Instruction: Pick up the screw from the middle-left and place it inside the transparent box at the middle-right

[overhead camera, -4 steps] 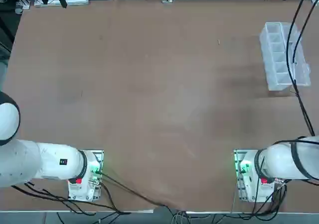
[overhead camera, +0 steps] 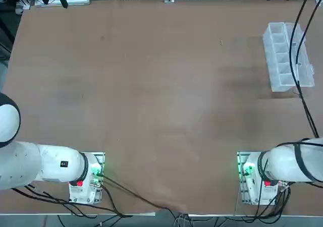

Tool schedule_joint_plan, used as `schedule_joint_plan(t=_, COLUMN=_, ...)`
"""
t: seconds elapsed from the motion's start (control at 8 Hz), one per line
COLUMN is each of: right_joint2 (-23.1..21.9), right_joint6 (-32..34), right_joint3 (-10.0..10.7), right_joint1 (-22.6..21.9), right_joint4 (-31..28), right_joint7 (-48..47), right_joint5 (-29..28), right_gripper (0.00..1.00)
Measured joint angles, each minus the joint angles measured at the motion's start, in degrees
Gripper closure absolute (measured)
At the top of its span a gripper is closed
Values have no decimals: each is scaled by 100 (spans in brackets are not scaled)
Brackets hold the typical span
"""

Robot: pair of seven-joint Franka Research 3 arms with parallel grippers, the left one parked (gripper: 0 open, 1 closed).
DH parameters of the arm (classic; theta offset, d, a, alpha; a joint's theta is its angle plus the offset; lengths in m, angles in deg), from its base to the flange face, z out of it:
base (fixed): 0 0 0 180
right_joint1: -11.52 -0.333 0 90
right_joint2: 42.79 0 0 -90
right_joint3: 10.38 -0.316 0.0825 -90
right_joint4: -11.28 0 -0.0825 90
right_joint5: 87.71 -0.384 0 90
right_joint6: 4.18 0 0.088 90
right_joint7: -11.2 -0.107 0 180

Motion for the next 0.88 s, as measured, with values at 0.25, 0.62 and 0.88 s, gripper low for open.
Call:
schedule_joint_plan(t=0.25, right_joint2=319, right_joint6=-354, right_joint3=-3, right_joint1=-48, right_joint4=-21, right_joint7=0, right_joint5=-5, right_gripper=0)
schedule_joint_plan(t=0.62, right_joint2=1398, right_joint6=-1622, right_joint3=-18, right_joint1=-346, right_joint4=-49, right_joint7=-21, right_joint5=-7, right_gripper=0)
schedule_joint_plan(t=0.88, right_joint2=2019, right_joint6=-2222, right_joint3=-21, right_joint1=-521, right_joint4=-39, right_joint7=-125, right_joint5=-7, right_gripper=0)
